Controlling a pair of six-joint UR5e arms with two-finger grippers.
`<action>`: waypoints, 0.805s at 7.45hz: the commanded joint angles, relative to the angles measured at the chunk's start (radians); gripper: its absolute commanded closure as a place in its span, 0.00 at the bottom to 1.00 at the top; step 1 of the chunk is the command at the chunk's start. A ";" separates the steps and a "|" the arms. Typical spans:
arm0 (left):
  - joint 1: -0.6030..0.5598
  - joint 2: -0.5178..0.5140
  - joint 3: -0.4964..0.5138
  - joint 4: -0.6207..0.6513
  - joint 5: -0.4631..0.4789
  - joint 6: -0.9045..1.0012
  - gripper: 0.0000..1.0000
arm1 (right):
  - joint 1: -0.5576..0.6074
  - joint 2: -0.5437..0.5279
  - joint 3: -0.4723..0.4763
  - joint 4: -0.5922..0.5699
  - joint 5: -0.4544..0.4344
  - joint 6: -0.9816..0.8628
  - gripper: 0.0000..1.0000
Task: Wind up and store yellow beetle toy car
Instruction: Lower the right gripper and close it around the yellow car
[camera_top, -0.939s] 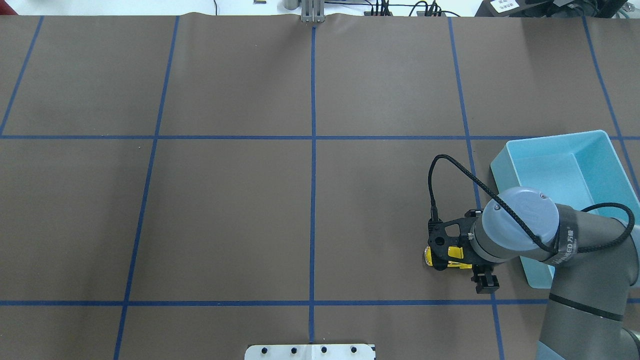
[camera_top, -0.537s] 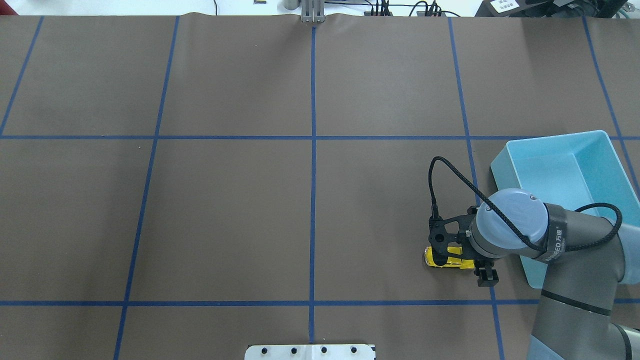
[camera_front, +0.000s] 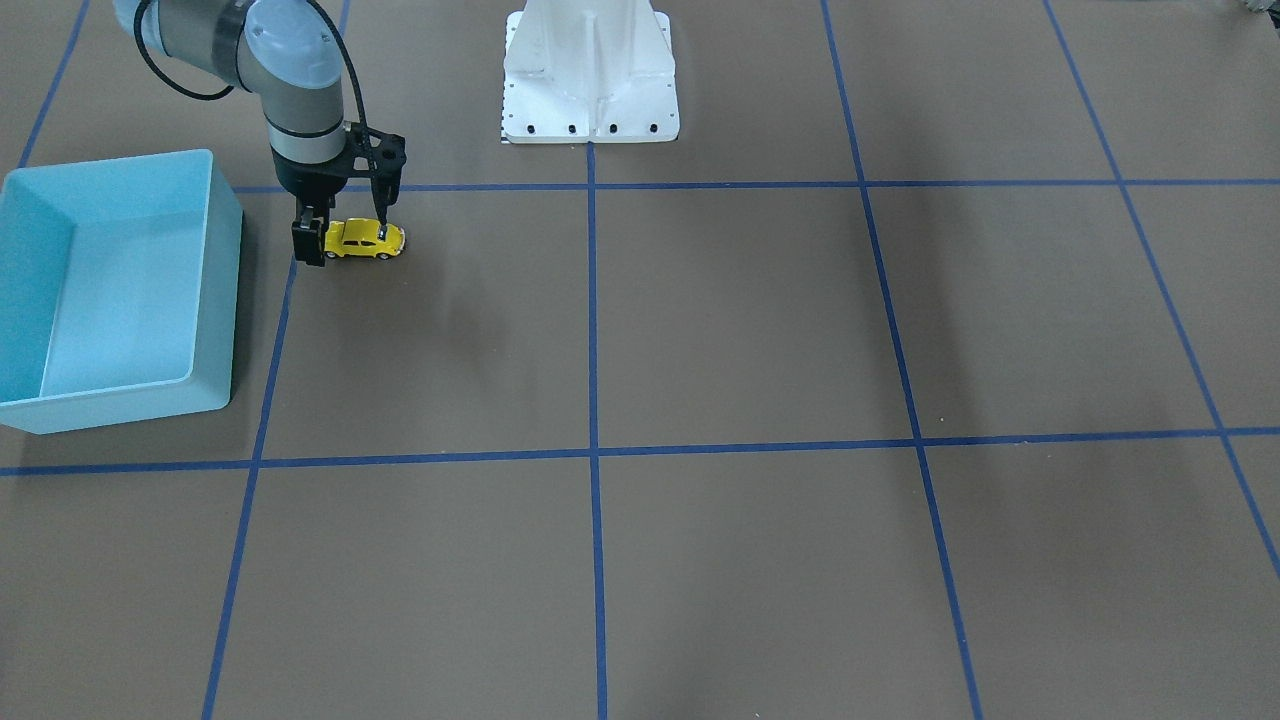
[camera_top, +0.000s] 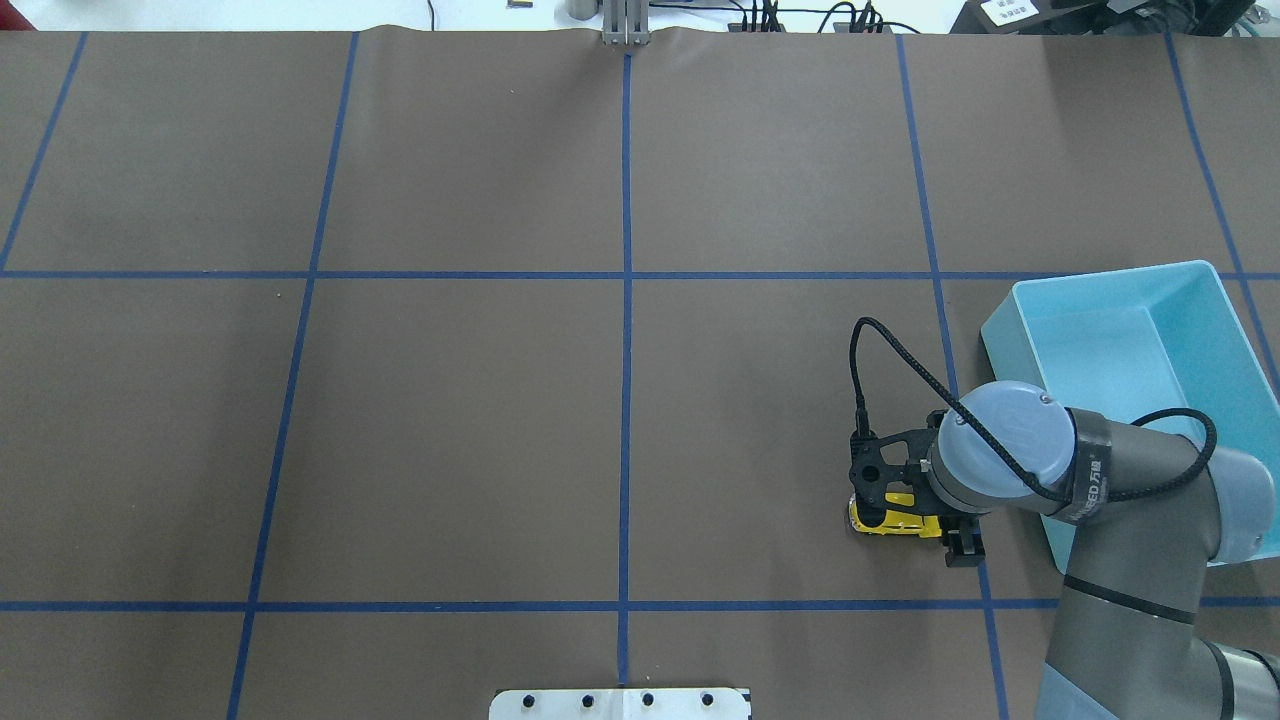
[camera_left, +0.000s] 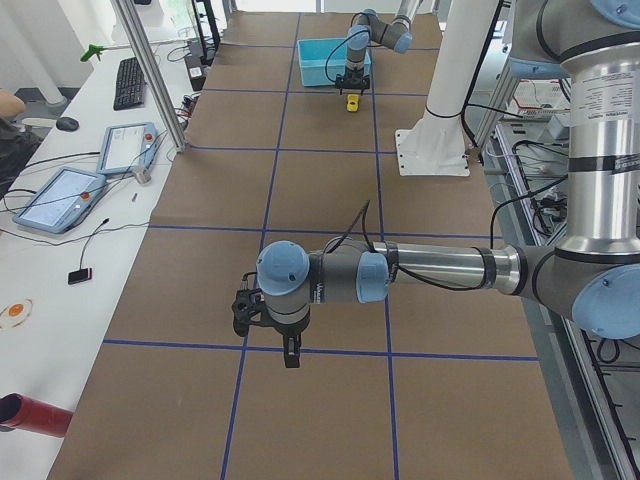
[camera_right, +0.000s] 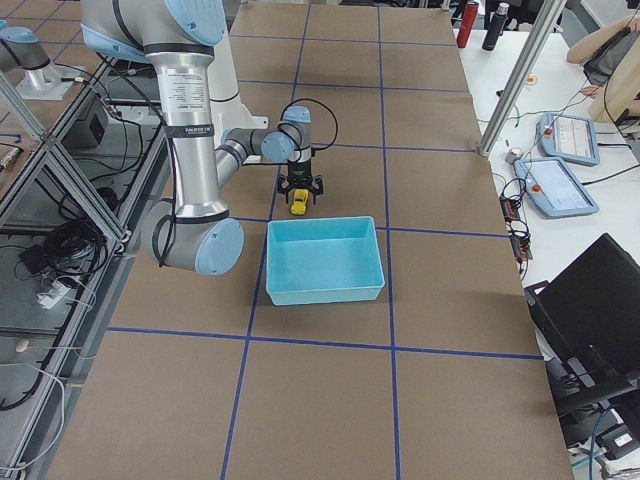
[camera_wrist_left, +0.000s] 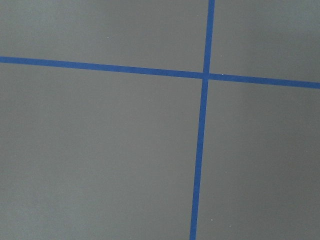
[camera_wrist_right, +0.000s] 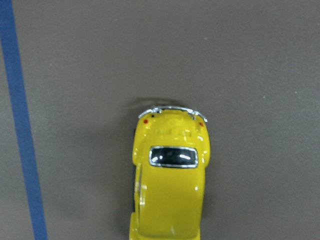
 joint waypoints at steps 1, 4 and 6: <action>0.000 -0.001 0.000 0.000 0.000 0.000 0.00 | -0.008 0.008 -0.024 0.003 -0.010 -0.001 0.00; 0.000 0.001 0.000 0.002 0.000 0.000 0.00 | -0.011 0.011 -0.076 0.061 -0.022 0.000 0.01; 0.000 0.002 0.002 0.005 0.003 0.002 0.00 | -0.006 0.012 -0.070 0.072 -0.020 0.002 0.41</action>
